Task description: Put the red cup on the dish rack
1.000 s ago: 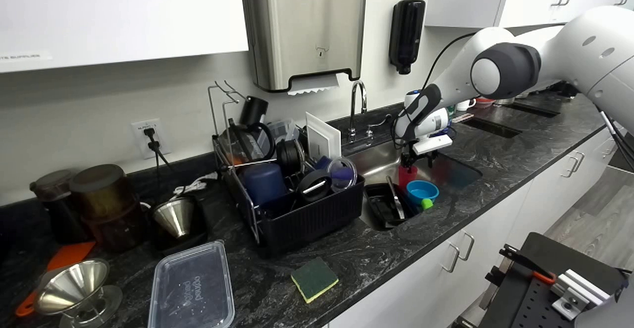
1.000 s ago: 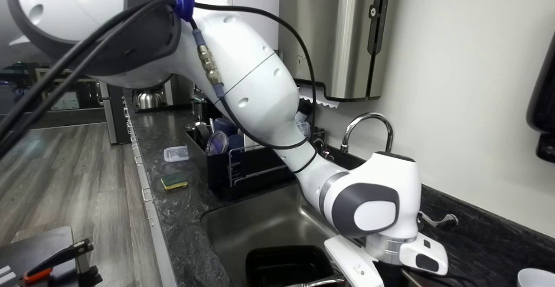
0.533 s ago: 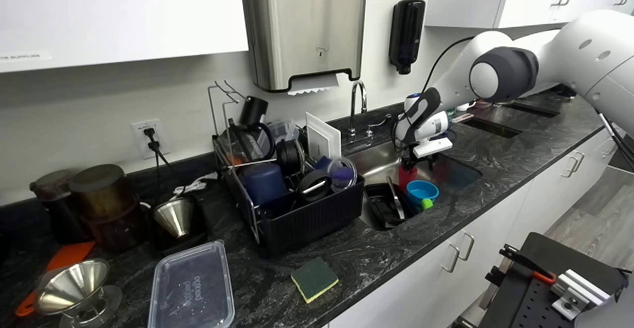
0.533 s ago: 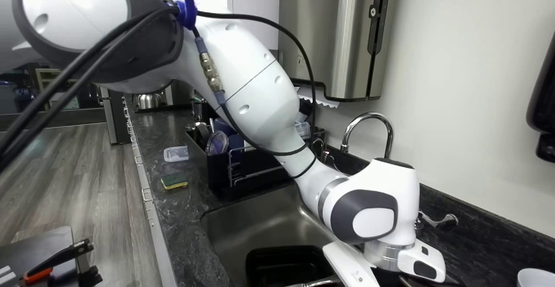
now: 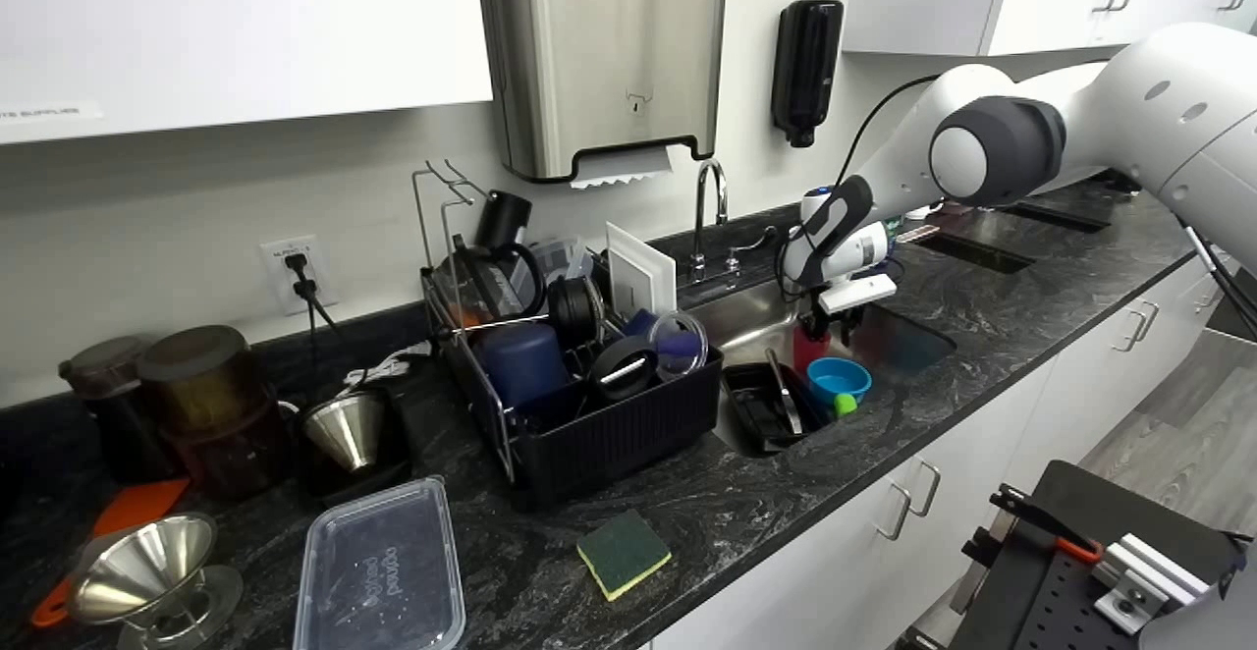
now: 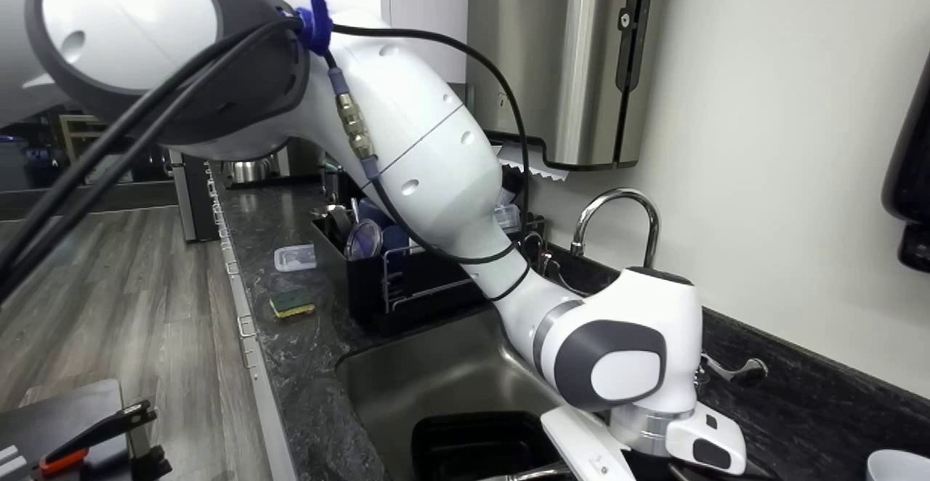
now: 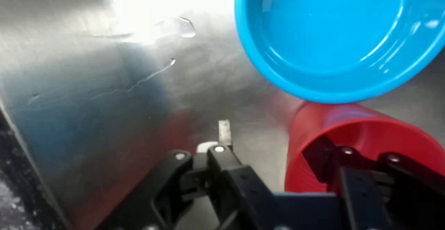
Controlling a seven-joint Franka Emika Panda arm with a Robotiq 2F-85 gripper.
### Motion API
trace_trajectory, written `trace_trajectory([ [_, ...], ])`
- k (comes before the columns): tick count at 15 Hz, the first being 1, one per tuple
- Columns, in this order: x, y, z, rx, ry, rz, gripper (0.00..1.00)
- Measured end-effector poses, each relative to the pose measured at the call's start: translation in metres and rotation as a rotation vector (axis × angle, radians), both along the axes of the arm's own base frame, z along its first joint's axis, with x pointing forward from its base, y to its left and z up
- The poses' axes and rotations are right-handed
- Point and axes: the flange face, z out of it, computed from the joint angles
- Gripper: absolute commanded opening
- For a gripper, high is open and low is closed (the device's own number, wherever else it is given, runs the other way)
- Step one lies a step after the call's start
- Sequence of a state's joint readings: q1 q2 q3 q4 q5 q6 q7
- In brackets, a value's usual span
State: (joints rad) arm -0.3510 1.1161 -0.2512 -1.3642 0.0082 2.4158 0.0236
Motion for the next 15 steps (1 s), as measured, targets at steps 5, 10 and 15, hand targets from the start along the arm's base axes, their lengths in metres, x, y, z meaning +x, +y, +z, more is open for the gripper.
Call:
trace_trajectory([
  [5,0.000,0.000,0.000,0.000,0.000,0.001,0.00],
  [10,0.006,-0.001,0.009,-0.007,-0.015,0.004,0.02],
  [15,0.011,-0.001,0.019,-0.013,-0.032,0.008,0.01],
])
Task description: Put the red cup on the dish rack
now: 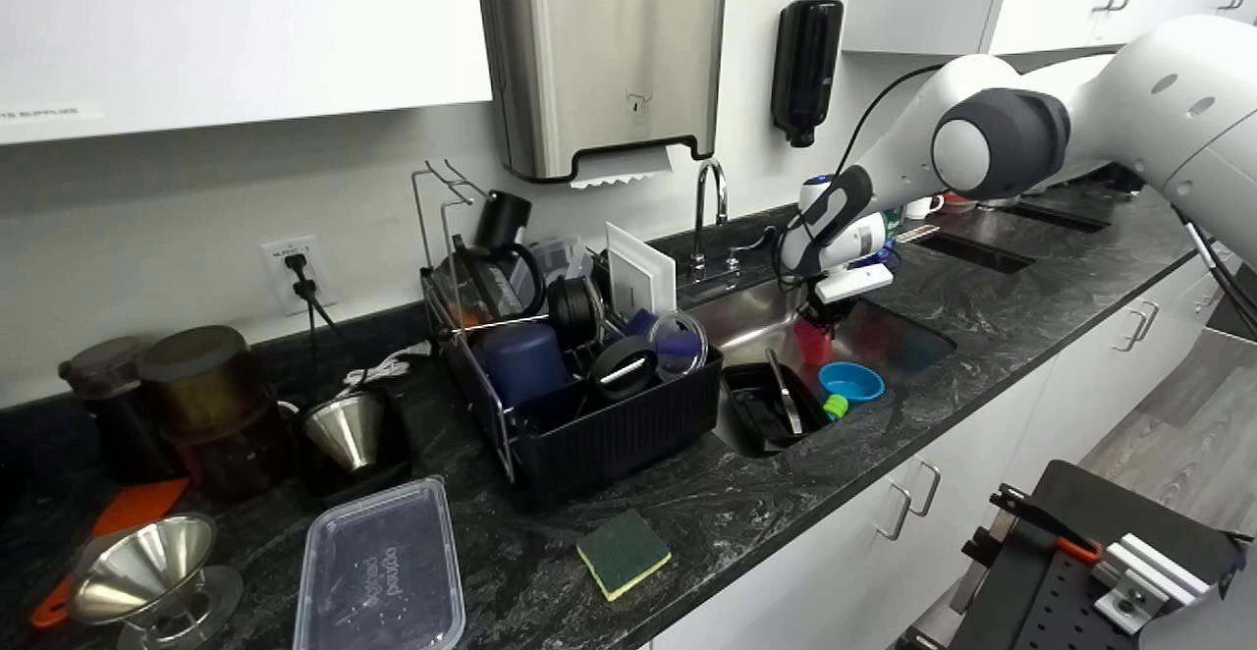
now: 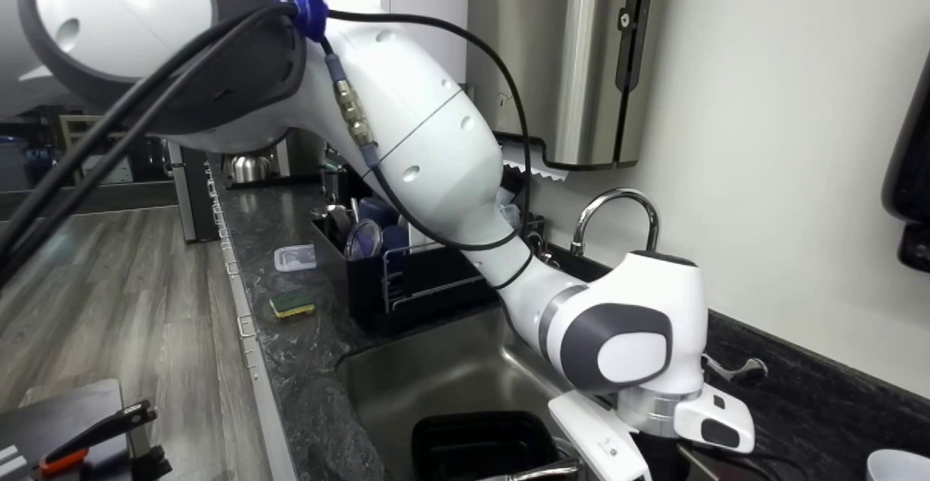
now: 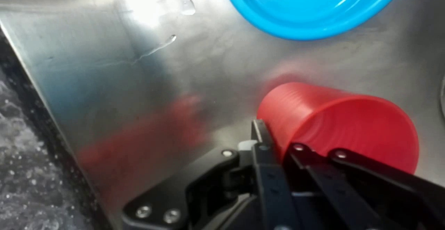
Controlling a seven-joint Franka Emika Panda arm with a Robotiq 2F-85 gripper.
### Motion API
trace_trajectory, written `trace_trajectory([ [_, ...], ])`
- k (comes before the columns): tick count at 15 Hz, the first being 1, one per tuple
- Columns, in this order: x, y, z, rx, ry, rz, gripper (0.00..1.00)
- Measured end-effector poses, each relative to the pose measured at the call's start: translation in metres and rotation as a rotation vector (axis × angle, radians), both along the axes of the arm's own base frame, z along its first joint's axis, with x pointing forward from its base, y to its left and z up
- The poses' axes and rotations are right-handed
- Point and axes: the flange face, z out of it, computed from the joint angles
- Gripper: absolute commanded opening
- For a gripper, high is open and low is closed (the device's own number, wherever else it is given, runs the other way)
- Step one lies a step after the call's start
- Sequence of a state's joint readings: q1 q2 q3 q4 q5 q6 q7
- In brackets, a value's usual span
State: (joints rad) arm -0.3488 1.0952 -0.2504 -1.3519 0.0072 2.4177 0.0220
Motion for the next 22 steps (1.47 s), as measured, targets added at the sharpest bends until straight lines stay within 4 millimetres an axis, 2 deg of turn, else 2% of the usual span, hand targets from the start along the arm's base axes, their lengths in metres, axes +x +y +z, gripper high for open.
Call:
trace_trajectory([
  [2,0.005,0.000,0.015,-0.003,-0.019,0.005,0.01],
  [6,0.014,0.007,0.059,-0.003,-0.063,0.019,0.01],
  [10,0.010,0.018,0.105,0.002,-0.092,0.023,0.01],
  [13,-0.004,0.027,0.134,0.014,-0.097,0.031,0.01],
  [17,-0.033,0.038,0.166,0.036,-0.098,0.053,0.01],
  [22,-0.074,0.061,0.193,0.071,-0.090,0.128,0.01],
])
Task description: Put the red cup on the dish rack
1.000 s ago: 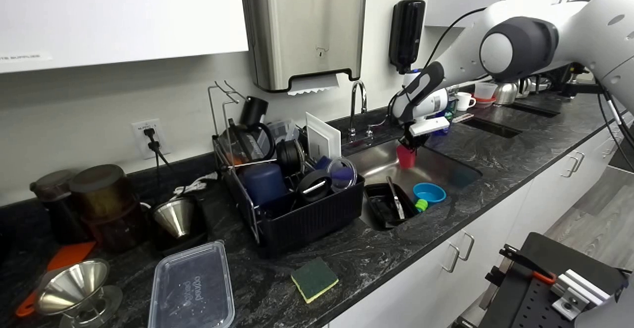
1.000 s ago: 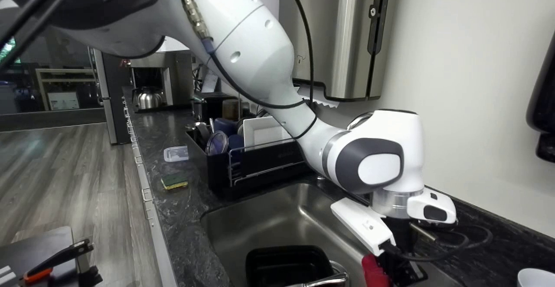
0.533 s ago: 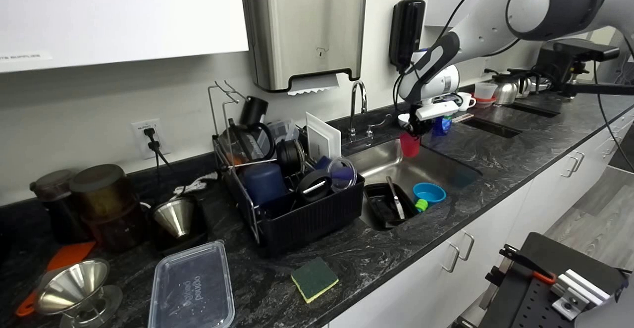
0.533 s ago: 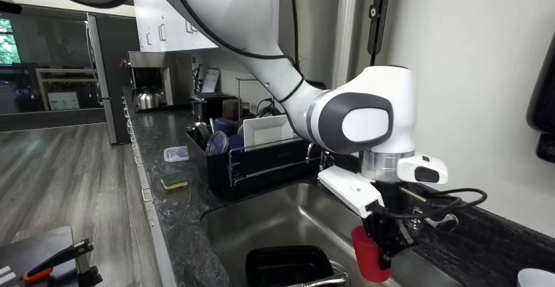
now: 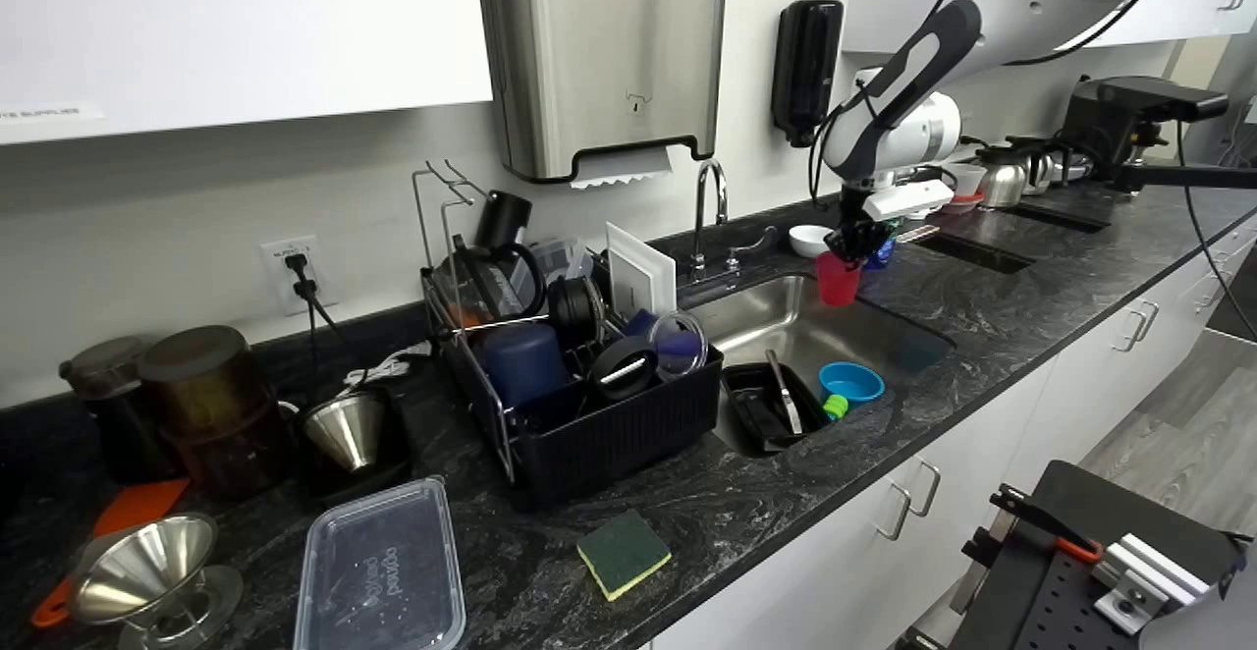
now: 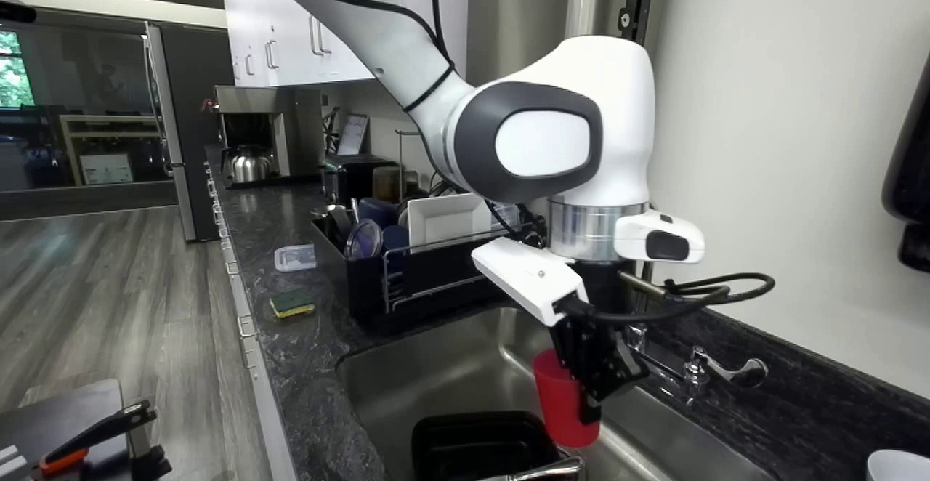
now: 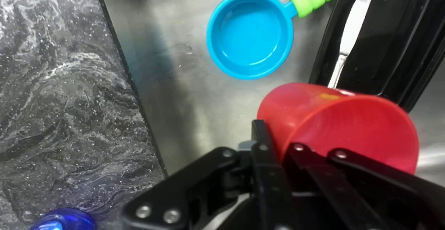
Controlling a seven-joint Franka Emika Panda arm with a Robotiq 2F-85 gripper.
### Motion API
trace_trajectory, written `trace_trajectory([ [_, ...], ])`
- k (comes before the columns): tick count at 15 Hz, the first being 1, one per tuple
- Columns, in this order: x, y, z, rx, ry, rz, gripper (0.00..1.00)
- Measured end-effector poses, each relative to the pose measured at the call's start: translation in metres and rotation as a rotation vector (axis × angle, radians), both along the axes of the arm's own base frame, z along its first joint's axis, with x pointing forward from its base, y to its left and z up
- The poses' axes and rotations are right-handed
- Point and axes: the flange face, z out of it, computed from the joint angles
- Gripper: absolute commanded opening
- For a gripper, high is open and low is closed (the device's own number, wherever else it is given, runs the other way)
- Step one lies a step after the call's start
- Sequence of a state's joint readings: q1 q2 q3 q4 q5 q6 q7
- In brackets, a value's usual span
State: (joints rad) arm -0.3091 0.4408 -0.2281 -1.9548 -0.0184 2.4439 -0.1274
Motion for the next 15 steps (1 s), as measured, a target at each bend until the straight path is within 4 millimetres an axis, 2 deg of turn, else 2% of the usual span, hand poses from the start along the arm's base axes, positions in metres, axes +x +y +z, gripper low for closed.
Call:
trace_trajectory([
  [5,-0.025,0.038,0.015,0.019,0.004,0.109,0.01],
  [11,-0.034,0.090,0.034,0.033,-0.011,0.244,0.01],
  [15,-0.038,0.119,0.037,0.045,-0.006,0.335,0.01],
])
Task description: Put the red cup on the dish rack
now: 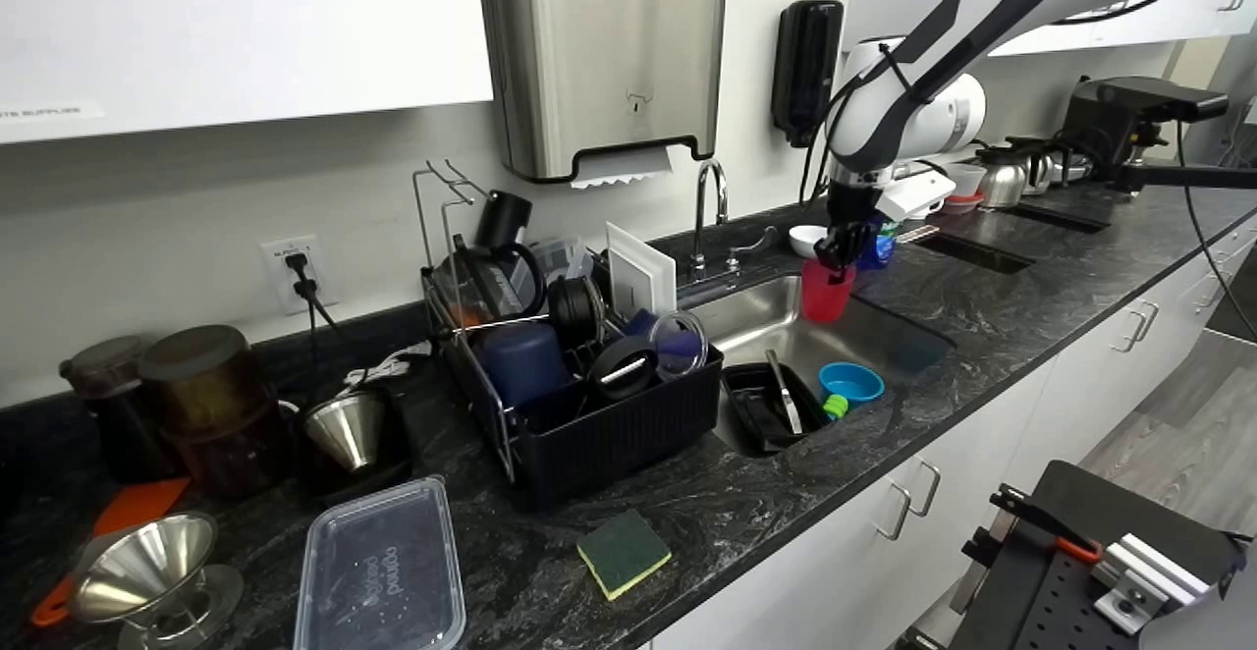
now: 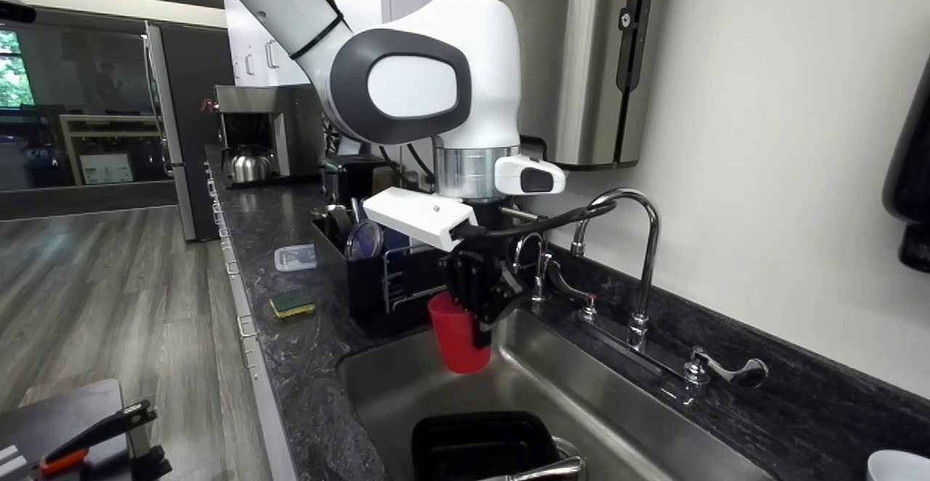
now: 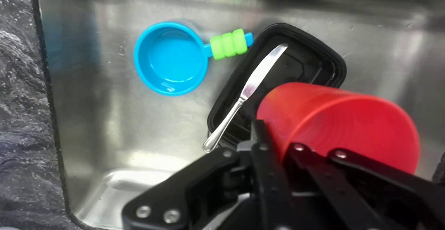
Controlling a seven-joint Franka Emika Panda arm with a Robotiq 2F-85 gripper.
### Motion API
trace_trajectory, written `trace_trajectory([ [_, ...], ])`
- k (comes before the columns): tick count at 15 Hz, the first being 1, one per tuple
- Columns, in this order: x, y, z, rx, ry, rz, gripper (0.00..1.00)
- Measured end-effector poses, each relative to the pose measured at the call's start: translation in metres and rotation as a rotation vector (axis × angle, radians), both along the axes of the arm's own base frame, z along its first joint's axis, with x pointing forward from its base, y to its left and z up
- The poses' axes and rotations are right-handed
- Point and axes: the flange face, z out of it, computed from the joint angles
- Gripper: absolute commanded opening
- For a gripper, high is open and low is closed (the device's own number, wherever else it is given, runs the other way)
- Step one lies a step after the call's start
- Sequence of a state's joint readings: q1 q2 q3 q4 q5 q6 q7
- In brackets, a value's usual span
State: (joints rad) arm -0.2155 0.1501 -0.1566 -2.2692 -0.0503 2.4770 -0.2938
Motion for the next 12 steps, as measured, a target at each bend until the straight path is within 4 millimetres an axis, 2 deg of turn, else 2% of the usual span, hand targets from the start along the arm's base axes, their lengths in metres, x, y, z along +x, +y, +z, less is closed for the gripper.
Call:
trace_trajectory([
  [4,0.001,0.025,0.000,0.007,0.006,0.066,0.01],
  [6,0.001,0.033,-0.002,0.009,0.012,0.084,0.05],
  [12,0.001,0.034,-0.004,0.009,0.016,0.088,0.05],
])
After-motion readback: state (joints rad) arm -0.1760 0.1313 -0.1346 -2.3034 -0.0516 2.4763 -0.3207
